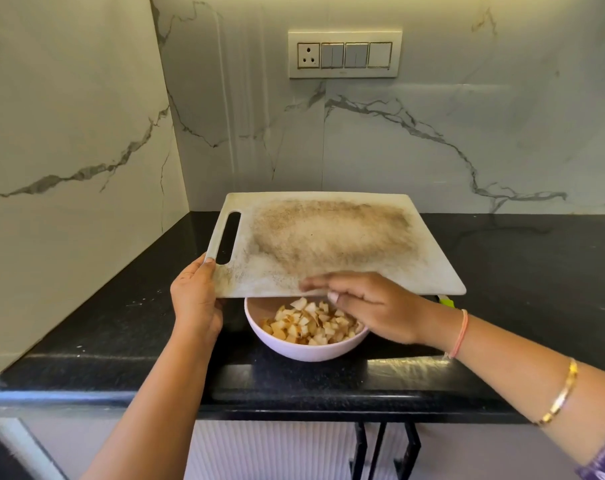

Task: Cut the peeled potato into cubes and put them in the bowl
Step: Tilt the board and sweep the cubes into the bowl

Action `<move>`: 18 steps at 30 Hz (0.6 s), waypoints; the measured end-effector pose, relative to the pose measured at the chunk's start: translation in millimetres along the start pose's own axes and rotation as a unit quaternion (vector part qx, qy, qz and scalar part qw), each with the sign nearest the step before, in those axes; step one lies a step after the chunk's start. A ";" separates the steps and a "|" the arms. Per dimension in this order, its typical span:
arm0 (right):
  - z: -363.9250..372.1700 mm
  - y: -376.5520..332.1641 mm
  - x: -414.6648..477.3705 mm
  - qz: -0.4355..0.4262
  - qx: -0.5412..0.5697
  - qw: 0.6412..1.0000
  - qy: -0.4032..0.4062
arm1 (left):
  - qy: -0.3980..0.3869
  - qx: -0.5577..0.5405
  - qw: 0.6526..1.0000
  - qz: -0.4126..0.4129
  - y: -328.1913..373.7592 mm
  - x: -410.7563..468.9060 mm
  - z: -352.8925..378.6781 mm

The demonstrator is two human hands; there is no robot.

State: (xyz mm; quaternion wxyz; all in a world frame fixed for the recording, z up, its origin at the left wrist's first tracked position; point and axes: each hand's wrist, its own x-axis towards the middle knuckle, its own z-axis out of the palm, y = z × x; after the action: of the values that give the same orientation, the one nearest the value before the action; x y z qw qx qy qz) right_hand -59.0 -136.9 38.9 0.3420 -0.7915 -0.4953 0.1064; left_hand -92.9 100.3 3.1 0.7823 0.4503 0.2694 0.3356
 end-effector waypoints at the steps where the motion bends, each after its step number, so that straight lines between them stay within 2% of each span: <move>1: -6.4 2.3 0.5 -0.006 0.012 0.999 0.038 | -0.001 -0.001 1.000 -0.005 0.9 -0.2 1.5; 5: -38.0 21.3 1.6 0.021 0.034 0.983 0.180 | 0.003 0.004 1.000 -0.004 12.7 4.1 6.4; 9: -64.9 43.7 -2.0 0.100 -0.084 0.960 0.247 | 0.020 -0.001 0.999 -0.026 20.8 13.0 13.5; 11: -73.9 59.8 -0.9 0.160 -0.166 0.934 0.272 | 0.022 -0.009 0.999 -0.039 22.0 17.2 18.7; 13: -80.8 71.0 4.7 0.245 -0.192 0.909 0.279 | 0.025 -0.010 0.999 -0.046 24.1 22.8 25.2; 15: -87.4 76.6 11.1 0.326 -0.147 0.891 0.280 | 0.026 -0.012 0.998 -0.055 25.1 28.6 31.8; 18: -94.0 86.0 18.7 0.381 -0.041 0.872 0.305 | 0.022 0.001 0.997 -0.071 19.2 36.3 41.0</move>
State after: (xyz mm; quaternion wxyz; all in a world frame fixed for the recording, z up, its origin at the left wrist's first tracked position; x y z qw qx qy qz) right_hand 59.0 -185.5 56.3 0.3767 -0.9250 -0.0303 -0.0388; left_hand -45.8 113.8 34.2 0.7976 0.4236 0.3185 0.2882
